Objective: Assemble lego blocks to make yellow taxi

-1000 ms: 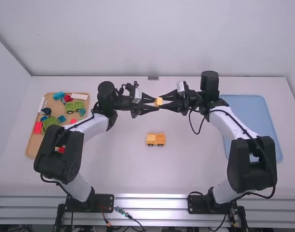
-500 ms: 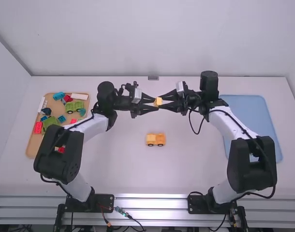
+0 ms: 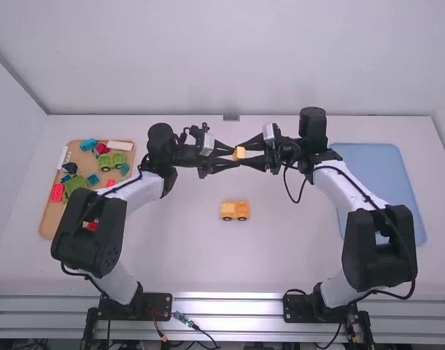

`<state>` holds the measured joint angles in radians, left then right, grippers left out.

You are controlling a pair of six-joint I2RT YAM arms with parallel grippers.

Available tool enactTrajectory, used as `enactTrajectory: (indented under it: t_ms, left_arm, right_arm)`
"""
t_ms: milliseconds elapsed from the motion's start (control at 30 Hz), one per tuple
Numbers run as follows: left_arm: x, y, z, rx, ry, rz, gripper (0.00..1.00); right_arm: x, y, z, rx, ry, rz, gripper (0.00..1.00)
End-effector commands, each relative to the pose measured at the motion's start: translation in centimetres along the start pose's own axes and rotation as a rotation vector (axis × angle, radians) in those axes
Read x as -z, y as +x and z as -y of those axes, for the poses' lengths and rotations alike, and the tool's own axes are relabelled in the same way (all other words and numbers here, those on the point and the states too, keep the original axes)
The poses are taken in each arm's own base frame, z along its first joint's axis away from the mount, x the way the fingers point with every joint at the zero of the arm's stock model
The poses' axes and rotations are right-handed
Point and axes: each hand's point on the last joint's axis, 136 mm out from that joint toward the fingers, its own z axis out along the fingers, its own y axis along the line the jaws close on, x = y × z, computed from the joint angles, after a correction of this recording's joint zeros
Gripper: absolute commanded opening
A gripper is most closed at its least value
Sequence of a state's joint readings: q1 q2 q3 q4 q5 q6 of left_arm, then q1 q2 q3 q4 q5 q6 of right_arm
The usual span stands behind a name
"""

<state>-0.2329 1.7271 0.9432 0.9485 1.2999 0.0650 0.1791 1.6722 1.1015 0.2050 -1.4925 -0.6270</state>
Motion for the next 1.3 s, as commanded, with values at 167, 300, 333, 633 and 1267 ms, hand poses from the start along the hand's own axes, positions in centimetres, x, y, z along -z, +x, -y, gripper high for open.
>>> enactTrajectory:
  t_ms: [167,300,333,633,1267]
  left_arm:
    - [-0.1,0.4,-1.0,0.025,-0.057,-0.006,0.02]
    - [-0.1,0.4,-1.0,0.024,-0.057,-0.005,0.02]
    - [-0.1,0.4,-1.0,0.021,-0.057,-0.004,0.02]
    - [-0.1,0.4,-1.0,0.021,-0.056,-0.004,0.02]
    - [0.9,1.6,-1.7,0.117,-0.087,-0.032,0.99]
  right_arm:
    - [-0.5,-0.8,-1.4,0.002,-0.062,0.035,0.28]
    - [-0.5,-0.8,-1.4,0.002,-0.062,0.035,0.33]
    - [-0.5,-0.8,-1.4,0.002,-0.061,0.035,0.33]
    - [-0.6,-0.8,-1.4,0.002,-0.062,0.035,0.17]
    - [-1.0,0.2,1.3,-0.131,0.079,-0.048,0.09]
